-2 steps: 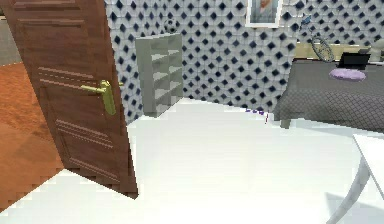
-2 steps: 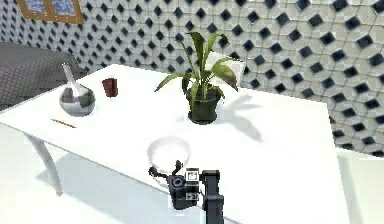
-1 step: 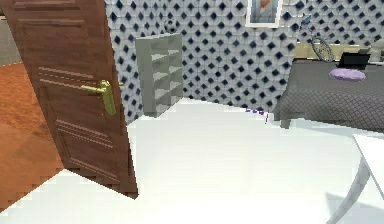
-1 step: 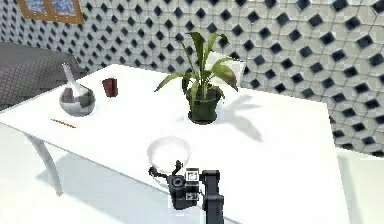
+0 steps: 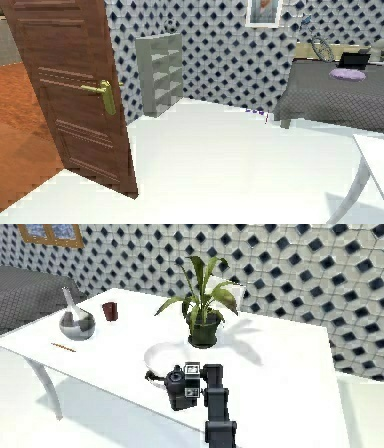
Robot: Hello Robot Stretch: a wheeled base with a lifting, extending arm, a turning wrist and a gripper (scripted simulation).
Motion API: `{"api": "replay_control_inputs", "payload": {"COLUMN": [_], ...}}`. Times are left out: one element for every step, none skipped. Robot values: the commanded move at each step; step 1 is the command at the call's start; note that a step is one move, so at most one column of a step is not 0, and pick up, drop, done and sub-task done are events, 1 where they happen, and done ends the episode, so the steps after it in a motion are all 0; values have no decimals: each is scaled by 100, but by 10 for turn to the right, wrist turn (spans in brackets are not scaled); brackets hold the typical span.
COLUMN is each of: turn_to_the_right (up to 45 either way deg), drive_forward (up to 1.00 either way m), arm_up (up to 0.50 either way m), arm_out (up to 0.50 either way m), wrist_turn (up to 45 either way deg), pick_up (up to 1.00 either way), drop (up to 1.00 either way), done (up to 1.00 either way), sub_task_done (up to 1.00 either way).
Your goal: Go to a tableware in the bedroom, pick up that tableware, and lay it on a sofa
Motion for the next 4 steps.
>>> {"api": "replay_control_inputs", "payload": {"turn_to_the_right": [0,0,0,0], "drive_forward": [0,0,0,0], "arm_up": [18,0,0,0], "arm_out": [0,0,0,0], "wrist_turn": [0,-450,-450,-210], "pick_up": [0,0,0,0], "drop": [0,0,0,0], "done": [0,0,0,0], "sub_task_done": [0,0,0,0]}}
